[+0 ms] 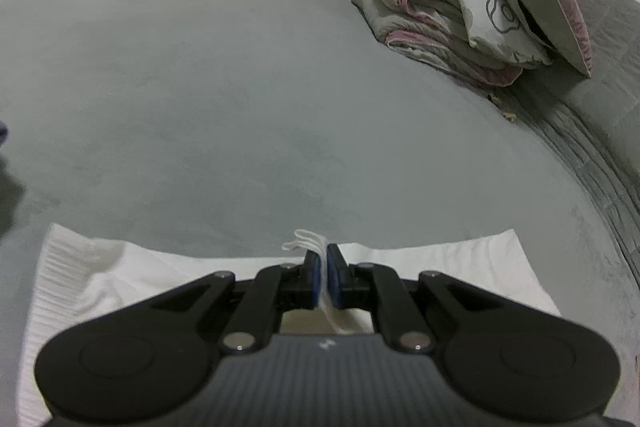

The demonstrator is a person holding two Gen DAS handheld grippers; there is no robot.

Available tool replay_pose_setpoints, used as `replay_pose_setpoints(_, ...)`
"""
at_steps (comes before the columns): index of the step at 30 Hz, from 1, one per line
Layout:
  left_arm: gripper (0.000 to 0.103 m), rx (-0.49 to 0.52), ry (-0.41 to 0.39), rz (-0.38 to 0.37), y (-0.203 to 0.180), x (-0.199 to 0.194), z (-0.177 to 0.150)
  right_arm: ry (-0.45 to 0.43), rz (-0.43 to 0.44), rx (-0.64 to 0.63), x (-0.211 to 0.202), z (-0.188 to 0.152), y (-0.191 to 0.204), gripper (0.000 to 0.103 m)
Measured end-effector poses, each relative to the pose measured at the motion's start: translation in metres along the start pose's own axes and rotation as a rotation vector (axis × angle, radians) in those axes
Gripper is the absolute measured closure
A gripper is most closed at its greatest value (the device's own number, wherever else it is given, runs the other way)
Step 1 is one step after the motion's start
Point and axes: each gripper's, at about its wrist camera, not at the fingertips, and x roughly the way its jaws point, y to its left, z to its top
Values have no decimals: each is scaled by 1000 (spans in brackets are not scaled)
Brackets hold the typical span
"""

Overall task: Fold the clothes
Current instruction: 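Carry the held hem with both tools over toward the waistband, then carry the held trouser hem with both tools over toward the waistband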

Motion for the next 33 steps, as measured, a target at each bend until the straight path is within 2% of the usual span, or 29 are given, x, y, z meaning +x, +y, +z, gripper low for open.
replay_pose_setpoints(9,98,28,-26,47,40,-31,13,-36,55,16,5,20,33,97)
replay_pose_setpoints(18,98,33,-21,74,65,-44,7,-43,98,17,9,35,60,97)
replay_pose_setpoints(27,98,38,-25,94,75,-49,0,-23,123,5,11,34,73,97)
replay_pose_setpoints(33,98,78,-16,142,82,-49,0,-21,148,9,18,41,83,97)
